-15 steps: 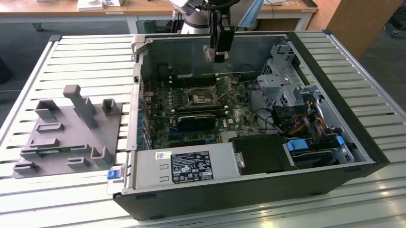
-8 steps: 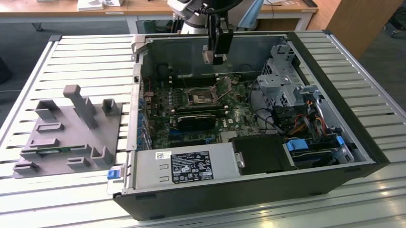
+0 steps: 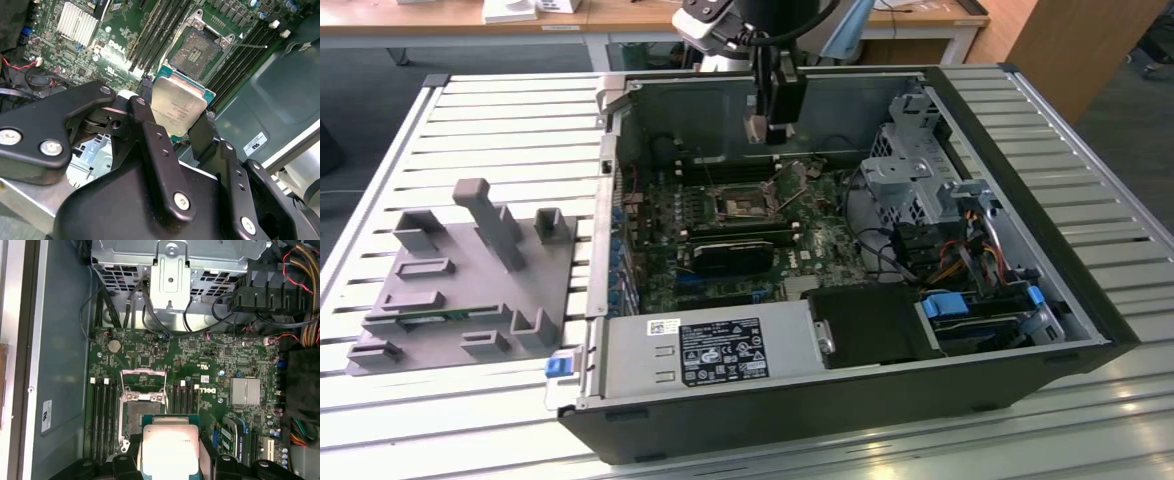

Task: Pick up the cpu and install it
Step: 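Place the cpu into insertion slot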

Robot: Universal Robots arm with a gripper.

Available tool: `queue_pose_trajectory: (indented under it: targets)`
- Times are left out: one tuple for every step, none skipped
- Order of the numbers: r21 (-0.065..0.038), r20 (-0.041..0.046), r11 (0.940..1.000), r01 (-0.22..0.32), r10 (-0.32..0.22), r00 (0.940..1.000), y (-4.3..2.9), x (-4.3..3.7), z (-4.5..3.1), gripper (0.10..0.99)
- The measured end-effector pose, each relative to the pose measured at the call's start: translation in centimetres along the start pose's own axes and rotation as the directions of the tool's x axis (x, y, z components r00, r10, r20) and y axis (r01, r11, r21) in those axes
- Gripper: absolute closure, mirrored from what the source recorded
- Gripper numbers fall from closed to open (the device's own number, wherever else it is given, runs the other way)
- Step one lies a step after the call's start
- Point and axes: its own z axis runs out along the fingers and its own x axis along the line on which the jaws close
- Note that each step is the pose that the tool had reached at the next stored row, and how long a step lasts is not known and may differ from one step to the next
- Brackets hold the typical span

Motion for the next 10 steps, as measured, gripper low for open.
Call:
queue_pose_trajectory:
  targets:
    - [0.000, 0.0001, 1.0000, 0.000, 0.000, 1.0000, -0.01, 0.00, 0.16, 0.545]
    - [0.000, 0.0003, 1.0000, 0.000, 0.000, 1.0000, -0.02, 0.00, 0.31, 0.545]
    - [0.000, 0.0004, 1.0000, 0.000, 0.000, 1.0000, -0.02, 0.01, 0.42, 0.545]
    - [0.000, 0.0005, 1.0000, 0.000, 0.000, 1.0000, -0.03, 0.01, 0.53, 0.545]
    - [0.000, 0.0005, 1.0000, 0.000, 0.000, 1.0000, -0.03, 0.01, 0.64, 0.545]
    - [0.000, 0.0007, 1.0000, 0.000, 0.000, 1.0000, -0.03, 0.01, 0.75, 0.545]
    - [0.000, 0.0009, 1.0000, 0.000, 0.000, 1.0000, -0.04, 0.01, 0.85, 0.545]
    - [0.000, 0.0010, 1.0000, 0.000, 0.000, 1.0000, -0.05, 0.02, 1.18, 0.545]
    - [0.000, 0.0010, 1.0000, 0.000, 0.000, 1.0000, -0.06, 0.02, 1.33, 0.545]
    - [0.000, 0.0010, 1.0000, 0.000, 0.000, 1.0000, -0.06, 0.02, 1.38, 0.545]
